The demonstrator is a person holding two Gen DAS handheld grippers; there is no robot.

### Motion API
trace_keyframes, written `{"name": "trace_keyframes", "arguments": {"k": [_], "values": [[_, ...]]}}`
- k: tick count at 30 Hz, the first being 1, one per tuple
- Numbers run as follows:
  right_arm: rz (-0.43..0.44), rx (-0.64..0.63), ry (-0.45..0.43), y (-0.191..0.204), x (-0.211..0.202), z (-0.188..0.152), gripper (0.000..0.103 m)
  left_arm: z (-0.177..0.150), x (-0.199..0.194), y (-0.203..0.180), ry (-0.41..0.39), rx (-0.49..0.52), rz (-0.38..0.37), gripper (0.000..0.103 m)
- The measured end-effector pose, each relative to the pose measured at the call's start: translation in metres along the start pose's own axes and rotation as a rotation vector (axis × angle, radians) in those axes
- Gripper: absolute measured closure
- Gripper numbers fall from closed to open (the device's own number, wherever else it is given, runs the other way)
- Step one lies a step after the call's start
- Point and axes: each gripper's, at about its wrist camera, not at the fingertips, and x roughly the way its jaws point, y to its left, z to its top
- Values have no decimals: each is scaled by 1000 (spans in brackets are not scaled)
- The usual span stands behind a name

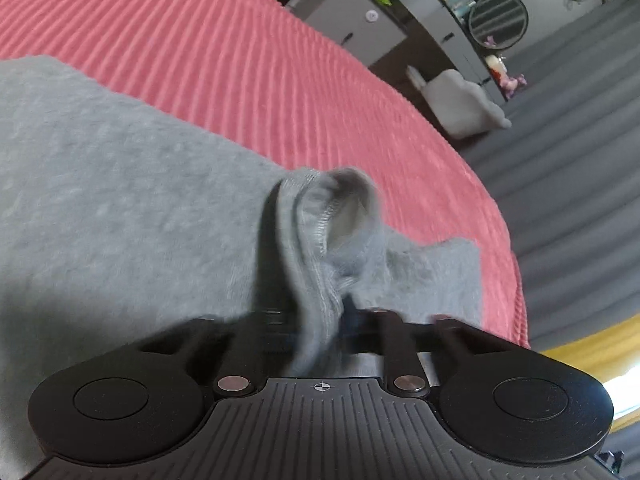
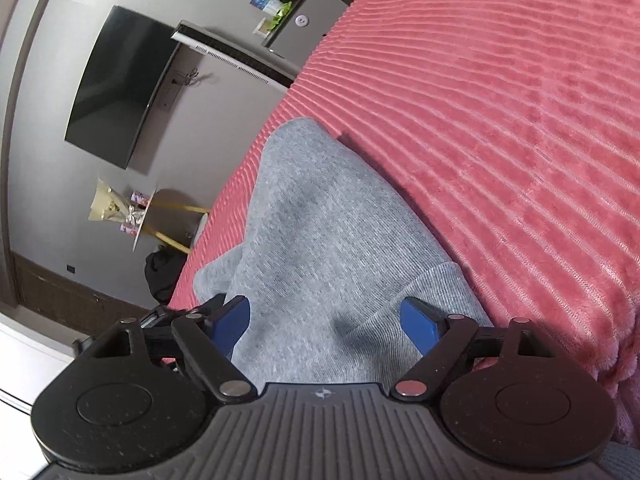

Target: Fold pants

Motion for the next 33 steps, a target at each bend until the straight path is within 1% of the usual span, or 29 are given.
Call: {"name": "trace_keyframes", "arguments": {"k": [1,2,3,4,5,6,7,9,10,12,13,14,15,16,17,18,19,20,22,24,25,28,30,32,33], "values": [[0,2,0,-1,1,0,20,0,2,-7,-27,32,11,89],[-2,0,1,0,2,0,20,-5,-9,-9,-83,78,21,89],[-2,-4,0,1,3,-1,20,-8,-22,-15,-158,115,15,89],[1,-7,0,2,3,-1,20,-9,-37,-18,-207,126,-14,89],[8,-8,-1,1,3,-1,20,-9,-48,-21,-236,135,-37,89],[20,-8,-3,2,2,-2,20,-12,-59,-22,-255,151,-42,89],[30,-8,-5,1,1,-2,20,-16,-69,-23,-269,183,-30,88],[47,-13,-6,2,0,-2,20,-21,-76,-23,-283,242,47,87],[47,-15,-3,3,0,-2,20,-22,-73,-19,-266,249,81,87],[36,-35,8,8,2,-3,20,-22,-59,-8,-213,221,167,81],[29,-46,12,10,3,-3,20,-24,-55,-5,-191,197,210,72],[16,-61,13,13,3,-4,20,-28,-59,4,-190,166,237,60],[8,-67,12,15,2,-4,20,-33,-65,8,-218,131,242,57],[5,-66,9,16,1,-4,20,-37,-71,10,-236,120,222,50],[6,-59,4,15,0,-4,20,-41,-76,12,-225,118,195,41],[7,-50,-2,14,-1,-4,20,-44,-80,14,-204,111,171,36],[8,-41,-7,13,-1,-4,20,-47,-81,16,-188,98,147,26],[10,-32,-10,10,-1,-4,20,-50,-82,20,-164,68,122,22],[6,-26,-10,9,0,-4,20,-52,-78,30,-80,-8,74,22],[-6,-41,-8,11,2,-5,20,-56,-71,45,17,-109,13,21],[-12,-49,-7,12,3,-5,20,-59,-67,46,41,-136,9,21],[-13,-51,-10,13,1,-7,19,-60,-71,43,66,-95,1,21],[-5,-34,-15,11,0,-7,19,-64,-70,43,115,-91,-13,22],[1,-24,-19,9,-1,-7,19,-68,-70,42,108,-84,-27,24],[-2,-26,-19,9,-1,-7,19,-68,-68,42,112,-88,-38,26]]}}
